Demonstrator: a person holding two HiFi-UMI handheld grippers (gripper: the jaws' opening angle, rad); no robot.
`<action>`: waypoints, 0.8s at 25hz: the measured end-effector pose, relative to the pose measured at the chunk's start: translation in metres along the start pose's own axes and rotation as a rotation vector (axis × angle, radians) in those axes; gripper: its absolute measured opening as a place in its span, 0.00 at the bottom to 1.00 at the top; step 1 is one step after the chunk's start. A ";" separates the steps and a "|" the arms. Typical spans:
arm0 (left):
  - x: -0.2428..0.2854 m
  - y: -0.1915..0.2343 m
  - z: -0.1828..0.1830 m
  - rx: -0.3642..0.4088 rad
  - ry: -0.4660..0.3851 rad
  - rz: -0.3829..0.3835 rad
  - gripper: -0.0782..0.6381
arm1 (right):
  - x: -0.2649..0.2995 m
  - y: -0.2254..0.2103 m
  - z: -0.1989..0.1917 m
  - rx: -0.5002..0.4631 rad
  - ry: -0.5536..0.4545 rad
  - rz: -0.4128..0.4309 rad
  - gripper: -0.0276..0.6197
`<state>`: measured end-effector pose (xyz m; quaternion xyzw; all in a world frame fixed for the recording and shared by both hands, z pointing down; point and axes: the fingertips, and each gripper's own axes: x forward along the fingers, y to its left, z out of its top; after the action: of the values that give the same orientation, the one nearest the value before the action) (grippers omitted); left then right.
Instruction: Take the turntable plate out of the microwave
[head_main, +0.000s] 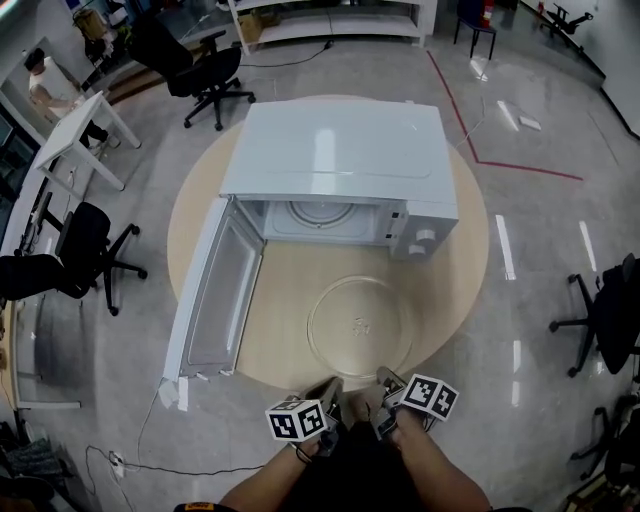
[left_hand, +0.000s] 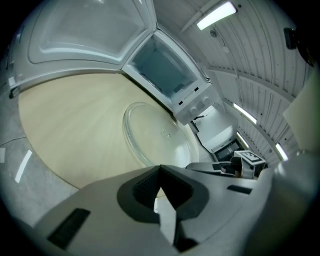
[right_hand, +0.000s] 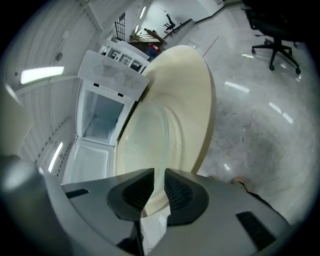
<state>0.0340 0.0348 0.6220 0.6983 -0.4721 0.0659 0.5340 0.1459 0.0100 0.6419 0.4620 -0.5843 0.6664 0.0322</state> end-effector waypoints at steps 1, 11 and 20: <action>0.000 0.001 0.000 0.006 0.001 0.013 0.17 | -0.001 0.000 0.000 -0.023 0.012 -0.020 0.12; 0.008 -0.002 0.001 0.050 0.017 0.060 0.17 | -0.008 0.001 0.012 -0.478 0.169 -0.244 0.19; 0.010 0.002 0.010 0.044 -0.015 0.079 0.17 | -0.008 0.000 0.011 -0.284 0.233 -0.172 0.20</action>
<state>0.0337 0.0213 0.6252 0.6911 -0.5019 0.0921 0.5119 0.1570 0.0055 0.6356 0.4206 -0.6233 0.6210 0.2213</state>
